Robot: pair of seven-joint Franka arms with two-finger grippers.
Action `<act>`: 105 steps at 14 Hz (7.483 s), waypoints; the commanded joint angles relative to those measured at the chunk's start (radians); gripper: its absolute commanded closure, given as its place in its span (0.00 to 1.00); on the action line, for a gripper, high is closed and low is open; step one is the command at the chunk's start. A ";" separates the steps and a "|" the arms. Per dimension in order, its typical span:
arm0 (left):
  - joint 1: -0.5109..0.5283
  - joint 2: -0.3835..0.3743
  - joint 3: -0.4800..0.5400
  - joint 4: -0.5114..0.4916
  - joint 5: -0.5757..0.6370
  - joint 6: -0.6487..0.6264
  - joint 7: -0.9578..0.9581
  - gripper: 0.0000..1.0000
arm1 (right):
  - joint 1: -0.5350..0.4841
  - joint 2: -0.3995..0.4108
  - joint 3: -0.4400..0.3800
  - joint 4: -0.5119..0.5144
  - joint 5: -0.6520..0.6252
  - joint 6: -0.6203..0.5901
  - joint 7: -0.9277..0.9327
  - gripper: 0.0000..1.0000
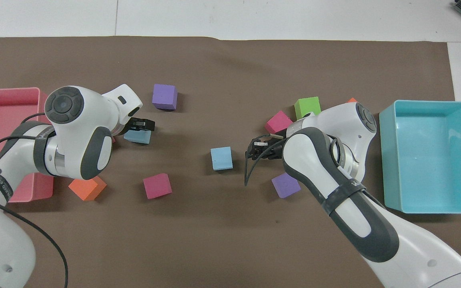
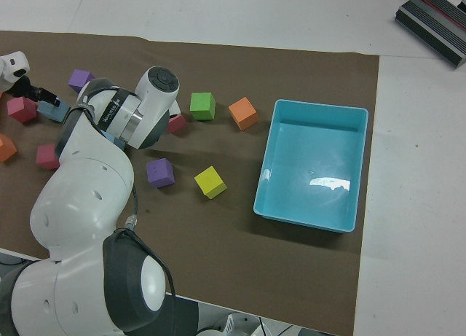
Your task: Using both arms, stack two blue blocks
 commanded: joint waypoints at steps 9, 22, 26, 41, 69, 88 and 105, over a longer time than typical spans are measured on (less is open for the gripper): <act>-0.038 -0.014 0.018 -0.075 0.008 0.032 -0.049 0.00 | -0.026 0.049 0.007 -0.023 0.253 -0.013 -0.184 1.00; -0.039 -0.043 0.020 -0.057 0.018 -0.002 -0.073 0.74 | -0.031 0.054 0.006 -0.032 0.328 -0.032 -0.239 1.00; -0.073 -0.095 0.020 -0.038 0.019 -0.097 -0.104 0.74 | -0.035 0.051 0.004 -0.049 0.328 -0.035 -0.248 1.00; -0.348 -0.061 0.009 0.132 0.053 -0.241 -0.590 0.75 | -0.040 0.046 0.004 -0.060 0.328 -0.038 -0.262 1.00; -0.446 0.018 0.008 0.161 0.039 -0.180 -0.689 0.72 | -0.046 0.046 0.004 -0.060 0.328 -0.050 -0.262 1.00; -0.455 0.004 0.008 0.140 0.039 -0.200 -0.692 0.68 | -0.043 0.046 0.004 -0.060 0.327 -0.049 -0.262 1.00; -0.461 0.001 0.009 0.138 0.039 -0.215 -0.685 0.65 | -0.041 0.046 0.004 -0.060 0.327 -0.046 -0.262 1.00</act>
